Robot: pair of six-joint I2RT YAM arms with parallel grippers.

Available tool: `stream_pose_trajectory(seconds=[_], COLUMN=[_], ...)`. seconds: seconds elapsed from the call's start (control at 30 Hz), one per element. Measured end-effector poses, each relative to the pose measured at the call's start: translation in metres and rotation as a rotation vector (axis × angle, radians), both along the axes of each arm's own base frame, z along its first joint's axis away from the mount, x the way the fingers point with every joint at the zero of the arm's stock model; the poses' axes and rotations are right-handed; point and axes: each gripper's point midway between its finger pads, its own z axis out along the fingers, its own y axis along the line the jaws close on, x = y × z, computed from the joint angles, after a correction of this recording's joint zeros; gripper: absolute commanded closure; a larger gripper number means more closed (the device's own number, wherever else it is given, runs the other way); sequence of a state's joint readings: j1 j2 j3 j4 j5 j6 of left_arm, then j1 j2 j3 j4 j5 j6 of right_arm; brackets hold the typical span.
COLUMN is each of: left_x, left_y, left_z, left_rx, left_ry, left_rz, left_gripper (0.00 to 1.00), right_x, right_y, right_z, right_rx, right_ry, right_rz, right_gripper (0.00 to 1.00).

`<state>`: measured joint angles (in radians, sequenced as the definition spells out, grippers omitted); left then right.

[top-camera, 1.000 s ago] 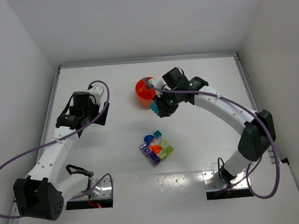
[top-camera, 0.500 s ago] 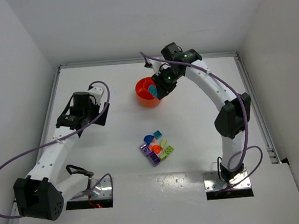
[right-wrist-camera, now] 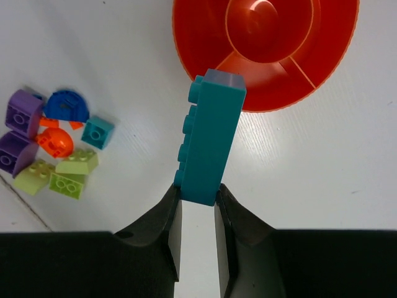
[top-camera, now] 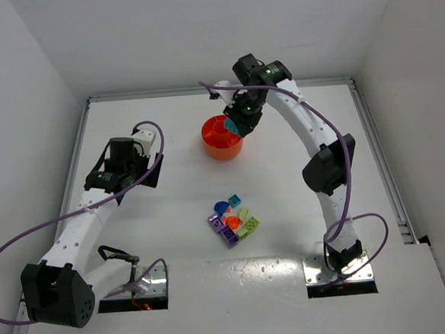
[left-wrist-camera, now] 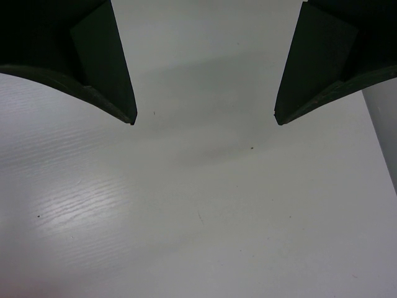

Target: Sort the legos into containers by color

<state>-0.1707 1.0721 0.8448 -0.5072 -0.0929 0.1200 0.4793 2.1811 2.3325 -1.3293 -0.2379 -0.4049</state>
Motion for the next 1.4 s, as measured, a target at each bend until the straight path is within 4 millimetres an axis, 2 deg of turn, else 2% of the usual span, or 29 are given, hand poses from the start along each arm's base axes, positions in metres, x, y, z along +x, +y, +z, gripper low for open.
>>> stream_pose_trajectory(seconds=[0.3,0.57,0.73,1.03,1.17,1.4], left_x=[-0.002,-0.002,-0.002,-0.003,-0.003,-0.004], left_y=[0.0,0.0,-0.001,-0.004,-0.005,-0.007], left_z=[-0.005,-0.005,-0.005,-0.005,-0.006,-0.008], left_rx=[0.001,-0.001,-0.004,-0.014,-0.019,-0.03], left_ry=[0.011,0.012,0.013,0.014,0.016,0.024], left_rz=[-0.001,-0.003,-0.007,-0.017,-0.021,-0.026], left_gripper=[0.0,0.0,0.0,0.0,0.0,0.0], right_x=[0.003,-0.02,-0.028,-0.052,-0.051,-0.052], right_y=[-0.008,0.0,0.004,-0.004,-0.004,0.007], right_z=[-0.022,-0.04,-0.043,-0.062,-0.054,-0.018], right_rx=[-0.07,-0.01,0.049,0.099,0.14,0.258], right_ry=[0.024,0.163,0.241,0.449,0.471,0.463], right_rz=[0.012,-0.006,-0.054,-0.201,-0.244,-0.243], right_gripper=[1.0,1.0,1.0,1.0,1.0,1.0])
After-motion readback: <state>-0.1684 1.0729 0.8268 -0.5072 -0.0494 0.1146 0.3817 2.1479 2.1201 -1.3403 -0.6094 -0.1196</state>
